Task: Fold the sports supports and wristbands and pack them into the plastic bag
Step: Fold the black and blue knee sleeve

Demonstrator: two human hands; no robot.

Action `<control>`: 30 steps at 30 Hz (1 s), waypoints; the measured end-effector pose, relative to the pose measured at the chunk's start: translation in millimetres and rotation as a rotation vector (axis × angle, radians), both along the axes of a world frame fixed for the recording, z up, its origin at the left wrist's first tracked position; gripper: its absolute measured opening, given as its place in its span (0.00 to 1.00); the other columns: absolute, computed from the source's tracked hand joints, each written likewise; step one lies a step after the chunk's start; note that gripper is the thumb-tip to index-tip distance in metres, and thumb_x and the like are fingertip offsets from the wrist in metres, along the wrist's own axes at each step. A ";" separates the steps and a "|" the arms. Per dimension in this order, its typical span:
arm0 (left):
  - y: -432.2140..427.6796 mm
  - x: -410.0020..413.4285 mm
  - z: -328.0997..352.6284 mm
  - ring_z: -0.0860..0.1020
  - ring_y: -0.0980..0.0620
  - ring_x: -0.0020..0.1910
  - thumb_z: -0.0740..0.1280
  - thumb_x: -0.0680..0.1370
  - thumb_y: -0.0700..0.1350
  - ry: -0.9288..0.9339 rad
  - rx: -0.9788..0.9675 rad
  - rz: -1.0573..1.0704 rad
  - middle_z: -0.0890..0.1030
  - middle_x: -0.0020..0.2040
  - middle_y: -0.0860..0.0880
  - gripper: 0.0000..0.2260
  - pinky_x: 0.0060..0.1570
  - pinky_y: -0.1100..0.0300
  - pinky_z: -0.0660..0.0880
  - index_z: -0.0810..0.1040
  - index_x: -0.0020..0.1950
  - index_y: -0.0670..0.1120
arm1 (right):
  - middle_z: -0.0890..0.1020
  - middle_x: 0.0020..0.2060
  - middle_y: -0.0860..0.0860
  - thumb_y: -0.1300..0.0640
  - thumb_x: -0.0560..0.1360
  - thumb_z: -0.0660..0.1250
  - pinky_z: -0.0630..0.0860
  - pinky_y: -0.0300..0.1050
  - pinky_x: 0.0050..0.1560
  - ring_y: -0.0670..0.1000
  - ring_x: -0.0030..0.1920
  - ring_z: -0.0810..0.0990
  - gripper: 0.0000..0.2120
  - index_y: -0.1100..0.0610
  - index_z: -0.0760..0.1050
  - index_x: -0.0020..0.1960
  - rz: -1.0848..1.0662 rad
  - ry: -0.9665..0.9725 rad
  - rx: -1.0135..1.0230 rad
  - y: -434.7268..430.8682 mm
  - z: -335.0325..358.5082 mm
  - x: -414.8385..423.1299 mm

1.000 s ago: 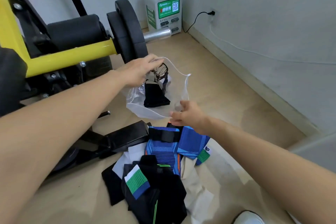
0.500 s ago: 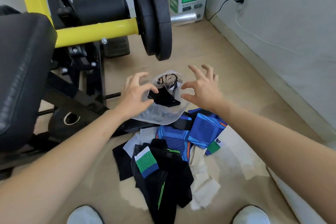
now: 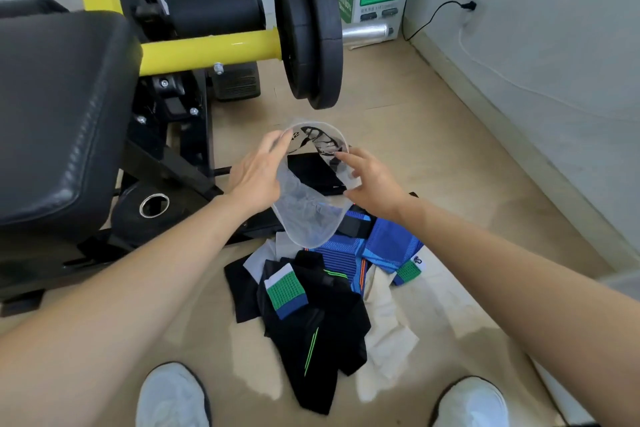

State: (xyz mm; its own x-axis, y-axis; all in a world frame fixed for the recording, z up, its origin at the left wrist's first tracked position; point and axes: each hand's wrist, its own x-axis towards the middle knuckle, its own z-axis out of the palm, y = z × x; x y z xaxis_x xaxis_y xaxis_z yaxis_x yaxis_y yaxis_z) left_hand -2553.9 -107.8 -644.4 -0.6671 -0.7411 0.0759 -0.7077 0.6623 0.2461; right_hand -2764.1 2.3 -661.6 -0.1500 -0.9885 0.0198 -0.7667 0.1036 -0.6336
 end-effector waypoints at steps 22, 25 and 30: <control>116.7 71.9 -164.4 0.54 0.41 0.78 0.73 0.74 0.58 -0.285 0.478 -0.087 0.48 0.82 0.50 0.38 0.69 0.44 0.67 0.57 0.80 0.63 | 0.76 0.67 0.55 0.49 0.72 0.76 0.70 0.47 0.66 0.56 0.65 0.75 0.36 0.53 0.65 0.76 -0.097 -0.102 0.528 143.8 -143.0 66.7; 112.8 72.0 -176.0 0.59 0.39 0.76 0.75 0.73 0.58 -0.358 0.536 -0.108 0.49 0.82 0.50 0.36 0.66 0.44 0.70 0.61 0.77 0.65 | 0.75 0.66 0.56 0.52 0.72 0.75 0.70 0.47 0.67 0.56 0.66 0.74 0.36 0.53 0.64 0.76 -0.138 -0.094 0.522 148.4 -159.0 82.1; 95.1 82.8 -178.1 0.76 0.40 0.56 0.74 0.73 0.47 -0.262 0.460 -0.014 0.69 0.61 0.51 0.18 0.47 0.50 0.72 0.73 0.60 0.56 | 0.81 0.59 0.53 0.58 0.76 0.71 0.70 0.41 0.60 0.54 0.62 0.78 0.15 0.56 0.78 0.63 -0.204 -0.148 0.464 148.3 -164.6 77.7</control>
